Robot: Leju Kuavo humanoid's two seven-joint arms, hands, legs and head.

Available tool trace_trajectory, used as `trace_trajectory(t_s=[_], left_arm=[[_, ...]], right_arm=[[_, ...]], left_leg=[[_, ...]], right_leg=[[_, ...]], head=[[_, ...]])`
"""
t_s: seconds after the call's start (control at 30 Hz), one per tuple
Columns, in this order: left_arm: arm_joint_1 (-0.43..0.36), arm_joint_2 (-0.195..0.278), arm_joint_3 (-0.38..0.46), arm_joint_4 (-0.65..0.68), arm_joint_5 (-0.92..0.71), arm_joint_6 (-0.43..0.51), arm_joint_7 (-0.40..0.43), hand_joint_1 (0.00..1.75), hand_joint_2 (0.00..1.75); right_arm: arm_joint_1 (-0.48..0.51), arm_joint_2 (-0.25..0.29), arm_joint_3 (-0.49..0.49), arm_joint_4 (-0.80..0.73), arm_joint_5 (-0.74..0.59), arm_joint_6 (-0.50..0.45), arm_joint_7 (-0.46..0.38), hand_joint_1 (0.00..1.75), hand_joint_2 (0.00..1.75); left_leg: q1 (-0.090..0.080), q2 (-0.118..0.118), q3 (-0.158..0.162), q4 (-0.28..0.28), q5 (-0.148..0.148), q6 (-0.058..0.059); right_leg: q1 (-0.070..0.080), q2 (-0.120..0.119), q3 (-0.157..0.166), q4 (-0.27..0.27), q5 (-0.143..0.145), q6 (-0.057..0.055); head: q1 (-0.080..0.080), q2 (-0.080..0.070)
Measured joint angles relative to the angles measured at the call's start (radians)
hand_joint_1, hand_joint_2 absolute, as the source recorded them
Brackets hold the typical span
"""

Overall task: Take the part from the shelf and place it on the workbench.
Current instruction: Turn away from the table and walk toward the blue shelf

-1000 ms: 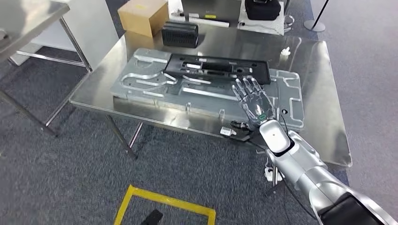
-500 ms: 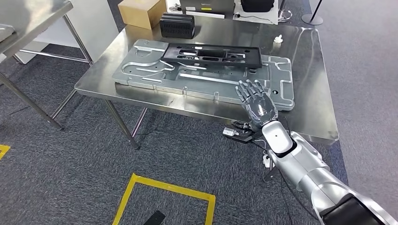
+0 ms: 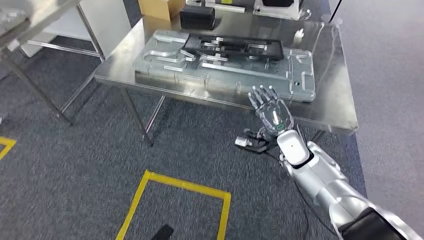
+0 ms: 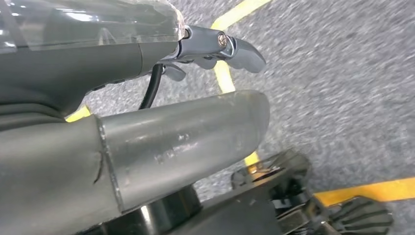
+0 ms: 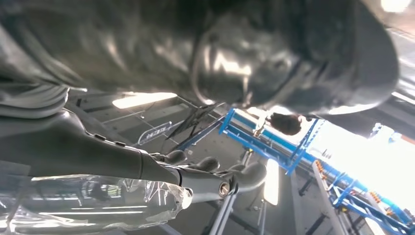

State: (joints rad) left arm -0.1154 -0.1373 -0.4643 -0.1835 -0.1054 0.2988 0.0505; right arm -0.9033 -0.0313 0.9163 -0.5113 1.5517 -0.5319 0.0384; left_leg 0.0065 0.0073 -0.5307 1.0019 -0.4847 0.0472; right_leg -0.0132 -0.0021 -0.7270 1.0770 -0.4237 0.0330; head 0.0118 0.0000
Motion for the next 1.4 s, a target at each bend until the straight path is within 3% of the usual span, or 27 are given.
trace_trajectory(t_s=[0.07,0.1,0.13,0.17,0.23,0.3,0.37,0.43,0.47,0.53,0.6,0.63,0.67,0.7,0.73,0.8,0.83,0.87,1.0,1.17,1.4], left_arm=[[0.000,0.000,0.000,0.000,-0.001,0.001,0.000,0.00,0.00],[0.000,0.000,0.000,0.000,-0.002,0.002,0.000,0.00,0.00],[0.001,0.000,0.000,0.000,-0.003,0.003,0.000,0.00,0.00],[0.002,0.001,0.000,0.000,-0.003,0.003,0.000,0.00,0.00],[0.002,0.001,0.000,0.000,-0.005,0.004,0.000,0.00,0.00],[0.002,0.001,0.001,0.000,-0.006,0.006,0.000,0.00,0.00],[0.002,0.001,0.001,0.000,-0.007,0.010,0.000,0.00,0.00],[0.004,0.001,0.002,0.000,-0.006,0.012,0.000,0.00,0.00],[0.005,0.001,0.003,0.000,-0.005,0.013,-0.001,0.00,0.00],[0.008,0.001,0.007,0.000,-0.002,0.013,-0.002,0.00,0.00],[0.009,0.001,0.010,0.000,-0.001,0.013,-0.002,0.00,0.00],[0.009,0.002,0.012,0.000,-0.001,0.013,-0.003,0.00,0.00],[0.009,0.002,0.012,0.000,-0.001,0.013,-0.003,0.00,0.00],[0.009,0.002,0.013,0.000,-0.001,0.012,-0.003,0.00,0.00],[0.009,0.003,0.014,0.000,0.000,0.011,-0.003,0.00,0.00],[0.007,0.004,0.016,0.000,0.000,0.008,-0.003,0.00,0.00],[0.007,0.004,0.017,0.000,-0.001,0.007,-0.003,0.00,0.00],[0.006,0.004,0.018,0.000,-0.002,0.006,-0.003,0.00,0.00],[0.008,0.004,0.019,0.000,-0.011,0.005,-0.001,0.00,0.00],[0.007,0.004,0.020,0.000,-0.016,0.006,-0.001,0.00,0.00],[0.008,0.004,0.021,0.000,-0.016,0.006,-0.001,0.00,0.00]], right_arm=[[0.001,0.000,-0.001,0.002,0.000,0.000,0.006,0.00,0.00],[0.003,-0.001,-0.001,0.003,0.001,0.000,0.010,0.00,0.00],[0.004,-0.001,-0.001,0.004,0.003,0.000,0.014,0.00,0.00],[0.005,-0.001,-0.001,0.004,0.006,-0.001,0.018,0.00,0.00],[0.005,-0.002,-0.001,0.005,0.009,-0.003,0.026,0.00,0.00],[0.001,-0.001,-0.002,0.004,0.010,-0.007,0.029,0.00,0.87],[-0.001,-0.001,-0.003,0.002,0.010,-0.011,0.030,0.00,1.75],[0.001,-0.001,-0.004,0.002,0.008,-0.015,0.033,0.00,1.75],[0.002,-0.001,-0.004,0.002,0.006,-0.016,0.035,0.00,1.75],[0.004,-0.001,-0.005,0.003,0.003,-0.019,0.037,0.00,1.75],[0.009,-0.001,-0.006,0.003,0.002,-0.020,0.037,0.00,0.87],[0.012,-0.001,-0.006,0.003,0.002,-0.020,0.037,0.00,0.44],[0.016,-0.001,-0.006,0.003,0.002,-0.020,0.037,0.00,0.00],[0.018,-0.001,-0.006,0.003,0.002,-0.021,0.037,0.00,0.00],[0.019,-0.001,-0.007,0.003,0.002,-0.021,0.037,0.00,0.00],[0.018,-0.001,-0.009,0.003,0.002,-0.023,0.037,0.00,0.00],[0.018,-0.001,-0.011,0.003,0.002,-0.023,0.038,0.00,0.00],[0.018,-0.002,-0.013,0.003,0.004,-0.024,0.042,0.00,0.00],[0.014,-0.004,-0.004,0.004,0.010,-0.027,0.116,0.00,0.00],[0.012,-0.005,0.010,0.004,0.006,-0.034,0.140,0.00,0.00],[0.011,-0.004,0.018,0.005,0.006,-0.035,0.140,0.00,0.00]], left_leg=[[-0.002,0.002,-0.033,0.001,0.026,0.010],[-0.003,0.002,-0.051,0.003,0.039,0.010],[-0.005,0.002,-0.069,0.005,0.052,0.010],[-0.005,0.002,-0.087,0.008,0.063,0.009],[-0.007,0.002,-0.120,0.016,0.085,0.004],[-0.010,0.002,-0.140,0.022,0.102,-0.004],[-0.010,0.003,-0.147,0.019,0.120,-0.014],[-0.010,0.002,-0.152,0.014,0.131,-0.026],[-0.009,0.000,-0.159,0.026,0.114,-0.032],[-0.004,-0.003,-0.191,0.112,0.033,-0.042],[0.002,-0.003,-0.226,0.245,-0.043,-0.052],[0.005,-0.003,-0.232,0.289,-0.051,-0.056],[0.007,-0.003,-0.221,0.300,-0.038,-0.060],[0.009,-0.003,-0.192,0.273,-0.014,-0.062],[0.011,-0.003,-0.145,0.212,0.009,-0.063],[0.010,-0.005,-0.054,0.083,0.015,-0.060],[0.009,-0.006,-0.029,0.042,0.008,-0.056],[0.008,-0.007,-0.023,0.026,0.000,-0.052],[0.004,-0.006,-0.033,0.018,0.008,-0.034],[-0.004,-0.006,-0.050,0.021,0.021,-0.014],[-0.011,-0.009,-0.063,0.020,0.035,0.007]], right_leg=[[-0.001,0.000,-0.031,0.125,-0.105,0.007],[-0.001,0.000,-0.040,0.190,-0.131,0.009],[-0.001,0.001,-0.039,0.236,-0.130,0.010],[-0.001,0.001,-0.022,0.249,-0.108,0.010],[0.001,0.001,0.064,0.173,-0.061,0.002],[0.007,0.001,0.182,0.020,-0.082,-0.011],[0.014,0.001,0.237,-0.071,-0.112,-0.021],[0.011,-0.001,0.232,-0.089,-0.097,-0.034],[0.007,-0.003,0.226,-0.093,-0.086,-0.041],[0.003,-0.007,0.207,-0.098,-0.063,-0.052],[0.002,-0.007,0.182,-0.095,-0.045,-0.054],[0.001,-0.007,0.170,-0.092,-0.037,-0.052],[0.000,-0.007,0.158,-0.088,-0.031,-0.049],[-0.001,-0.007,0.147,-0.082,-0.027,-0.045],[-0.003,-0.007,0.138,-0.075,-0.024,-0.042],[-0.002,-0.007,0.121,-0.060,-0.020,-0.032],[-0.001,-0.007,0.116,-0.055,-0.018,-0.027],[0.002,-0.007,0.112,-0.052,-0.017,-0.024],[0.004,-0.006,0.104,-0.055,-0.003,-0.049],[-0.004,-0.007,0.098,-0.072,0.021,-0.018],[-0.015,-0.011,0.092,-0.080,0.034,0.015]], head=[[0.002,0.000],[0.002,0.000],[0.002,0.000],[0.002,0.000],[0.001,0.000],[0.001,0.000],[0.001,0.000],[0.001,0.000],[0.001,0.000],[-0.001,0.000],[-0.001,0.000],[-0.001,0.000],[-0.002,0.000],[-0.002,0.000],[-0.002,0.000],[-0.001,0.000],[-0.001,0.000],[-0.001,0.000],[0.000,0.000],[0.000,0.000],[0.000,0.000]])
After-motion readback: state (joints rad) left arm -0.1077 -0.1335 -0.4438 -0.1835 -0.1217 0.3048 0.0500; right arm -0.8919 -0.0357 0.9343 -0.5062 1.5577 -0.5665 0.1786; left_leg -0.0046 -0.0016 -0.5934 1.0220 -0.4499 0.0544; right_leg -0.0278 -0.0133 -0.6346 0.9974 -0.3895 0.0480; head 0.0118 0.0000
